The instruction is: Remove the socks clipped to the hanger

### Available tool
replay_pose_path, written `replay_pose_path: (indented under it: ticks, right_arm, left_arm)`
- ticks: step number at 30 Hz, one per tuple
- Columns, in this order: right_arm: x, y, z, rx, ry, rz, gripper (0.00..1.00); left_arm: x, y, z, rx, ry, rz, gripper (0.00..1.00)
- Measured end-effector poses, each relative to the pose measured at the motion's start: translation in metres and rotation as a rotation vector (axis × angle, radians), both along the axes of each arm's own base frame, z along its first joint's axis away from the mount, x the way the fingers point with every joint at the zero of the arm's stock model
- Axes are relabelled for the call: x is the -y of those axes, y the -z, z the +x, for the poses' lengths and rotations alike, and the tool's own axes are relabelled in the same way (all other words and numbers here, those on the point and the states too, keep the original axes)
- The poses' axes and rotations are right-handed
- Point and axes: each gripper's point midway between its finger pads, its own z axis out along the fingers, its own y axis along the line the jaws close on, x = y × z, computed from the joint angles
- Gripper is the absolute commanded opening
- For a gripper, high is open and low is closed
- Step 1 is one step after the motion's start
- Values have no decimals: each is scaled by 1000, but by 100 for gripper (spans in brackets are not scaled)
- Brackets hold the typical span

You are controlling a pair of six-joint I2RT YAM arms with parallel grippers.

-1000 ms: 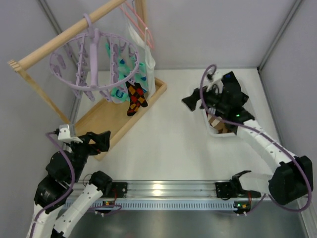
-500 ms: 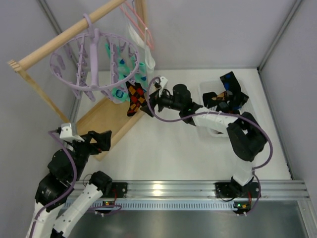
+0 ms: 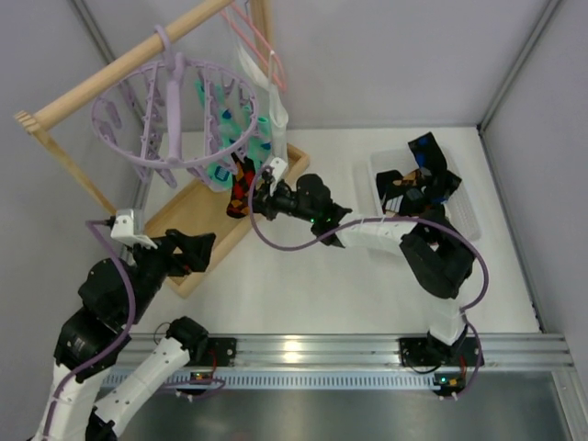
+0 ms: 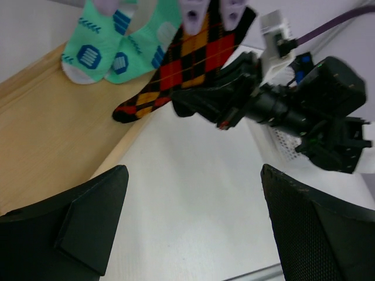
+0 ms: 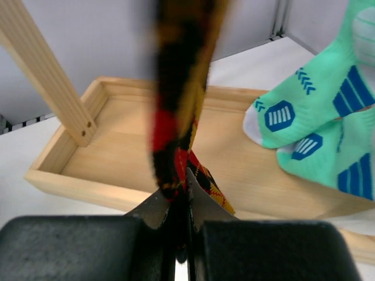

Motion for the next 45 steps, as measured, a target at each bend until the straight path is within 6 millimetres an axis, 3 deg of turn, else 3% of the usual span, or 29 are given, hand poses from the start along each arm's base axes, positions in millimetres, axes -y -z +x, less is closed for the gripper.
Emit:
replay_pose_path:
  ticks: [3,8,12,15,19,26,45]
  right_arm:
    - [-9,-8,-24,19,48,-2,0]
    - [-26,-48,-76,88,153,32,0]
    - [-35,-61,-114,108,217,42,0]
    - [-40,-59,-132,117,258,9,0]
    - [-50,-61,-146,139,311,-12,0]
    - [-59,-53,-154,161,347,-55,0]
    - [-74,-33,-151,163,347,-92,0]
  left_arm:
    - [19,-37,1,14,84,-41,98]
    - [44,-107,0,67,208,-105,98]
    - [43,-155,11,117,182,-109,98]
    - [39,-172,29,121,126,-81,98]
    - [37,-166,54,64,63,-15,98]
    - [25,-131,80,-57,-36,117,95]
    - [16,-74,99,-207,-147,213,81]
